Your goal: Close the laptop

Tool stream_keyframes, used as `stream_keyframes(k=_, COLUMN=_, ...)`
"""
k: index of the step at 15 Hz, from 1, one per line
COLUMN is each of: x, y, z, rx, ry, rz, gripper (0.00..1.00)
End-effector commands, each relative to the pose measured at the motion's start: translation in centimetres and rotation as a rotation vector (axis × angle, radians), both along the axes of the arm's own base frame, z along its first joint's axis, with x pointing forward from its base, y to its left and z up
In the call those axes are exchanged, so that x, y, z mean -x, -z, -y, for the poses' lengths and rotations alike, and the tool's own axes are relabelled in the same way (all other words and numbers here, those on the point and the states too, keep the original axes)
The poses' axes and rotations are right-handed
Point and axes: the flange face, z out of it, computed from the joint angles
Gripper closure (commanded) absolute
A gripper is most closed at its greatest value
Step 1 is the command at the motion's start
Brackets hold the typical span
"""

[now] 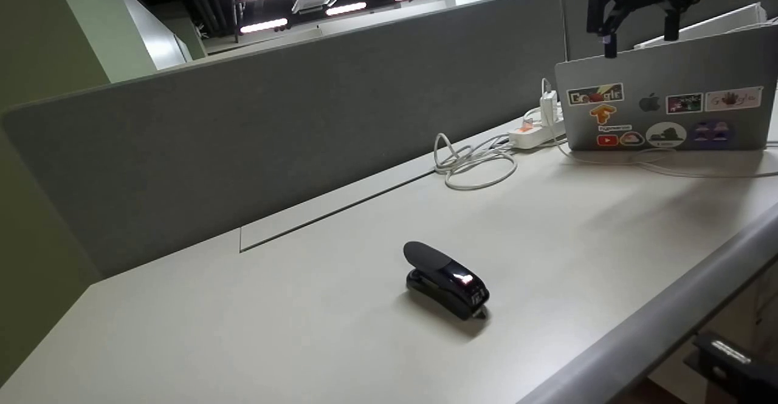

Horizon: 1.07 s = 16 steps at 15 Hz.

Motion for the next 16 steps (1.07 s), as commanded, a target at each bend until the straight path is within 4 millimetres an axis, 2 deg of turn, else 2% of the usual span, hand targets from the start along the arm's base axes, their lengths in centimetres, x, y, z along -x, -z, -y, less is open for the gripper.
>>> stream_keyframes(k=1, x=0.5, y=0.9, z=-0.3, rx=0.017, ry=0.05, rz=-0.01, gripper=0.0)
stream_keyframes(k=7, x=0.7, y=2.2, z=0.7, rx=0.016, ry=0.105, rz=-0.02, gripper=0.0)
stream_keyframes(k=13, x=0.5, y=3.0, z=4.1, rx=-0.007, ry=0.249, rz=0.036, gripper=0.0)
stream_keyframes(k=16, x=0.1, y=2.7, z=5.9, rx=-0.019, ry=0.323, rz=0.071, gripper=0.0)
